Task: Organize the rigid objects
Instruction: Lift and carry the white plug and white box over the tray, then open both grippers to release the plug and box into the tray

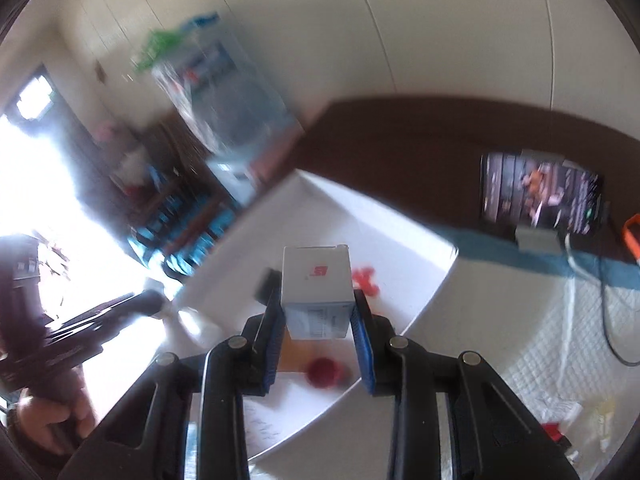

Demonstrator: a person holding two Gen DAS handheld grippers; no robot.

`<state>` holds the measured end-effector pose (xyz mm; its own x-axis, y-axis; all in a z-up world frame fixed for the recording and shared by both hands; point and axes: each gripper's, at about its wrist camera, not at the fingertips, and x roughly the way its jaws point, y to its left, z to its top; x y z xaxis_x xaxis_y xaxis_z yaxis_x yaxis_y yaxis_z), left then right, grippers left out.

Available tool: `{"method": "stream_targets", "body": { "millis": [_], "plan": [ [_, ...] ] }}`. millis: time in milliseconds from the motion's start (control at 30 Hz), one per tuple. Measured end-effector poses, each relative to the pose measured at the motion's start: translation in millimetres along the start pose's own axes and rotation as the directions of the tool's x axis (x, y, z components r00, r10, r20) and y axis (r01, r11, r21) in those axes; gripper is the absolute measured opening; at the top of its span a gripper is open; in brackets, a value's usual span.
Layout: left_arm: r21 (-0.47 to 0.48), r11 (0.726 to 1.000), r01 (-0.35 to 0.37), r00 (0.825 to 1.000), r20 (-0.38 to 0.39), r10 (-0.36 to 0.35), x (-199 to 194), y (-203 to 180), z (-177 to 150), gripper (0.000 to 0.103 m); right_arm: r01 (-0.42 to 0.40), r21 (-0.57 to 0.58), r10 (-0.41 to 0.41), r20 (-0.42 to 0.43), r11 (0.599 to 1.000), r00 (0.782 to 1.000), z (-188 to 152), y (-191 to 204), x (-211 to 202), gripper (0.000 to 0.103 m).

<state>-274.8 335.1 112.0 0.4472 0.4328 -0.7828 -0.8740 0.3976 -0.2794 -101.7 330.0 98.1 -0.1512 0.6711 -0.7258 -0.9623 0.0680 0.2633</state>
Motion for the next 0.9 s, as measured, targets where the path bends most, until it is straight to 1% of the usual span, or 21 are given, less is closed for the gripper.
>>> {"method": "stream_targets", "body": {
  "millis": [133,300,367,500,533,567,600,633,667,700,733,800,900],
  "plan": [
    [0.014,1.000,0.001,0.999,-0.042,0.000,21.0,-3.9,-9.1,0.036,-0.004,-0.003,0.004,-0.026,1.000,1.000,-3.2,2.9,14.0,0.032],
    [0.041,0.999,-0.011,0.999,-0.035,0.012,30.3,-11.5,-3.2,0.036,-0.010,-0.061,0.009,-0.020,0.998,1.000,-1.4,10.3,17.1,0.032],
    [0.033,0.999,-0.016,0.999,-0.040,0.017,34.1,-8.5,-0.5,0.036,-0.009,-0.066,0.008,-0.015,0.998,1.000,-0.8,9.4,19.9,0.032],
    [0.001,0.999,-0.054,0.997,-0.056,0.054,41.3,-1.4,0.6,0.036,0.001,-0.070,0.000,0.019,0.998,1.000,-0.7,8.3,20.7,0.034],
    [-0.006,0.998,-0.058,0.997,-0.055,0.058,41.8,0.1,0.6,0.037,0.000,-0.068,0.002,0.028,0.998,1.000,-0.7,8.3,19.3,0.044],
    [-0.014,0.998,-0.066,0.997,-0.052,0.065,42.0,1.8,0.6,0.039,-0.005,-0.065,0.007,0.038,0.998,0.999,-0.8,8.3,17.4,0.066],
    [-0.023,0.997,-0.074,0.996,-0.045,0.073,41.3,3.5,0.7,0.052,-0.012,-0.060,0.015,0.048,0.998,0.999,-0.7,8.4,15.8,0.080],
    [-0.032,0.996,-0.082,0.996,-0.035,0.081,40.0,5.3,1.4,0.084,-0.013,-0.059,0.017,0.055,0.998,0.998,-1.3,8.5,13.4,0.099],
    [-0.042,0.995,-0.095,0.995,-0.017,0.094,37.6,7.8,1.9,0.097,-0.012,-0.061,0.016,0.065,0.998,0.998,-1.2,10.5,11.7,0.103],
    [-0.047,0.993,-0.111,0.994,0.005,0.112,34.6,9.0,2.2,0.103,-0.001,-0.066,0.006,0.077,0.998,0.997,-2.3,11.8,9.0,0.103],
    [-0.052,0.991,-0.126,0.991,0.029,0.128,30.9,10.3,2.9,0.103,0.013,-0.071,-0.007,0.086,0.997,0.996,-3.5,13.1,6.7,0.103],
    [-0.069,0.988,-0.138,0.989,0.046,0.141,25.6,13.3,4.8,0.103,0.034,-0.079,-0.025,0.100,0.996,0.995,-6.3,17.0,2.6,0.103],
    [-0.090,0.986,-0.142,0.986,0.073,0.149,16.0,17.3,6.1,0.103,0.033,-0.084,-0.023,0.110,0.996,0.994,-8.7,23.2,-2.4,0.103]
  ]
}}
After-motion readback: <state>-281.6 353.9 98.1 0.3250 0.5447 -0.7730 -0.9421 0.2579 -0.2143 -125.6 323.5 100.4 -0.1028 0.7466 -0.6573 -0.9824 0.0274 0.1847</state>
